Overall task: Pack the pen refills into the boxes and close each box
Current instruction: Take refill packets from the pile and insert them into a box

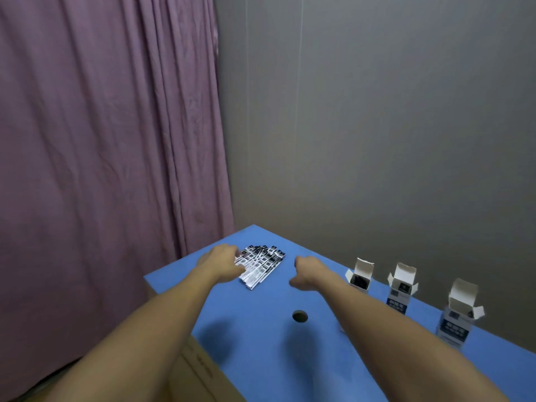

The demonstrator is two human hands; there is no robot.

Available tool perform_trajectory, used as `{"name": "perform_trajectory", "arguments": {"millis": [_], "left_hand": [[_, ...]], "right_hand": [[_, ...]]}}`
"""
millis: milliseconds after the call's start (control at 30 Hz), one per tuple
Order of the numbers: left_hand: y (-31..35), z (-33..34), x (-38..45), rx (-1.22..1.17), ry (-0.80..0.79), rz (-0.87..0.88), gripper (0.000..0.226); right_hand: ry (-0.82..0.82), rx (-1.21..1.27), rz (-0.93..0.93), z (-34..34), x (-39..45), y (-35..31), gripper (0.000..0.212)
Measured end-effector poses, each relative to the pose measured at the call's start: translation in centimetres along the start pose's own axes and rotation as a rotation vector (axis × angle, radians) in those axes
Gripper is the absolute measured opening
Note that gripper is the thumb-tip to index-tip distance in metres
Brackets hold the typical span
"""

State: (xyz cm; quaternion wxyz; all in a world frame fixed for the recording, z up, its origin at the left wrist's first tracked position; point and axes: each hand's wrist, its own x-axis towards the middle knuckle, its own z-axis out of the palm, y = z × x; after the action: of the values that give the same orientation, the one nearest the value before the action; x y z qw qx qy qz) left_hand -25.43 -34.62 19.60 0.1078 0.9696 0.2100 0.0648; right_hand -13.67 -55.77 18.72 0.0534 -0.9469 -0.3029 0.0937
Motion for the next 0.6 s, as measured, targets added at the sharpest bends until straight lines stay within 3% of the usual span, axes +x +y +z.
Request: {"name": "perform_trajectory", "arguments": {"millis": [167,600], "left_hand": [[-4.1,-1.9,-0.8,-0.001,0.005,-0.047,0.050],[-14.7,-2.3,-0.8,-0.016,-0.027,-0.080,0.057]], "right_hand": [[0.031,-0.033,-0.064,-0.6,0.8,-5.3,0.032],[0.004,-0.047,-0.042,1.8,5.3,-15.4,0.031]]}}
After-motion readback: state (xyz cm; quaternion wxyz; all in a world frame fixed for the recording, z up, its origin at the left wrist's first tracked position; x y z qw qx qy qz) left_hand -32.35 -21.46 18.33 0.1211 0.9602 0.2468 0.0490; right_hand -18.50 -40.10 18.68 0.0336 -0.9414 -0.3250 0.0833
